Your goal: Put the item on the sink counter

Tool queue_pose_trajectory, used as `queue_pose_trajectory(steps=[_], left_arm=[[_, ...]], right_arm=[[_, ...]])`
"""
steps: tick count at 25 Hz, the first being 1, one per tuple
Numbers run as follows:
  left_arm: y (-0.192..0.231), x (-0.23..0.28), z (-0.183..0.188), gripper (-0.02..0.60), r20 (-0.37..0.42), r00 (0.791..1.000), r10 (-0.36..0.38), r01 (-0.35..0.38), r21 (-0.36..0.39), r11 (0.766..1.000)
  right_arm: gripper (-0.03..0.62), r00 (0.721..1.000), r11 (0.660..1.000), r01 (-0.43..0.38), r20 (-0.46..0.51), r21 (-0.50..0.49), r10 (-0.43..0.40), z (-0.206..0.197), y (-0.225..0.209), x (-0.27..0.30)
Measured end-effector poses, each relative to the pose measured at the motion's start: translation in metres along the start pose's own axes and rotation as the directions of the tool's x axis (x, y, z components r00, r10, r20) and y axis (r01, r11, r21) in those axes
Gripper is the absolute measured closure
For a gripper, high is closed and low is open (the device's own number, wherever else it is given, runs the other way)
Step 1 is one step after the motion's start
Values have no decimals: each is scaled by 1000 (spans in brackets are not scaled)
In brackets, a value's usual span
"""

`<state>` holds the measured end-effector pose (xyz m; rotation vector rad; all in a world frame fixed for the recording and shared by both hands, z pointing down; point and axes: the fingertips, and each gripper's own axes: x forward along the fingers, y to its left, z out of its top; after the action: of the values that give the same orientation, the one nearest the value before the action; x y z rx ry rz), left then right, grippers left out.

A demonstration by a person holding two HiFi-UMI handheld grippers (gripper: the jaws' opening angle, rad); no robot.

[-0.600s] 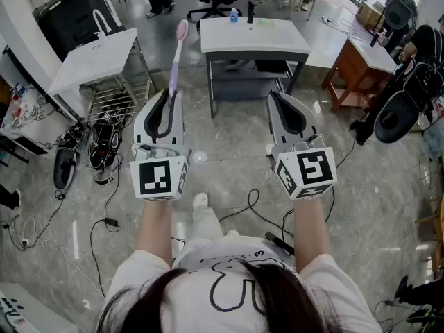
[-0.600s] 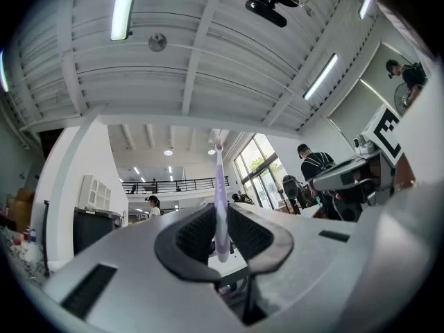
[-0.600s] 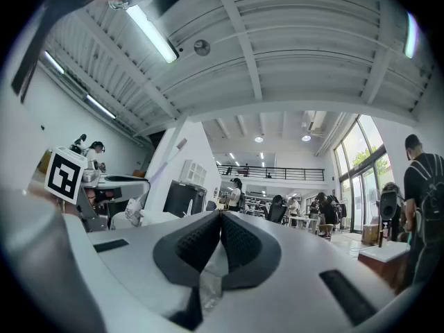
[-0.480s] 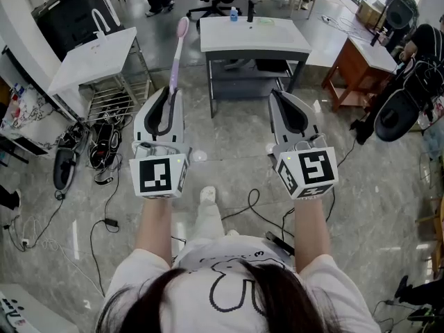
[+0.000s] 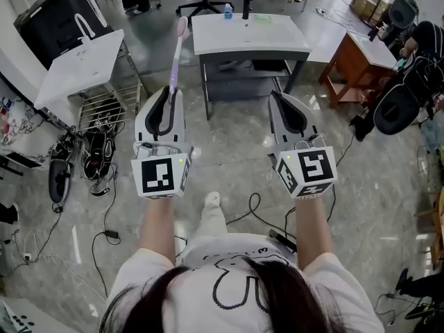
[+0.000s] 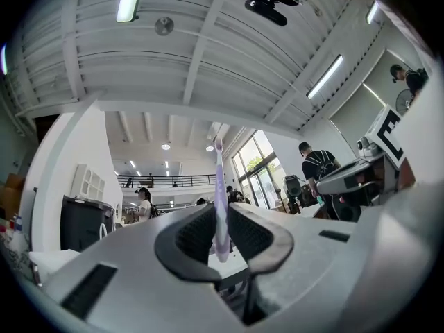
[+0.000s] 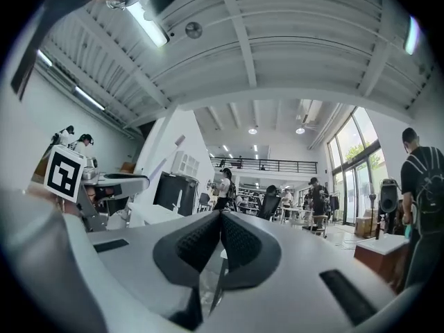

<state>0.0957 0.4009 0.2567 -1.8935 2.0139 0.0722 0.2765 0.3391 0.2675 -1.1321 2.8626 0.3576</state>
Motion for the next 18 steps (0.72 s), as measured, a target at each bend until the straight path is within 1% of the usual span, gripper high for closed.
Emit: queue_pose_trajectory(steps=[5,10,18], left_arm=[[35,57,-27,517,5,1000,-10,10,-10,1000],[66,114,-44,517,20,999,-32,32,-12,999],[116,172,-68,517,13,999,-48,48,1,999]], right_arm=[[566,1000,1000,12,3,-4,-12,-8,-13,67],[566,1000,1000,19,-9,-15,-19,-12,-24,129],[566,999,999,52,5,-9,-52,-11,-38,204]])
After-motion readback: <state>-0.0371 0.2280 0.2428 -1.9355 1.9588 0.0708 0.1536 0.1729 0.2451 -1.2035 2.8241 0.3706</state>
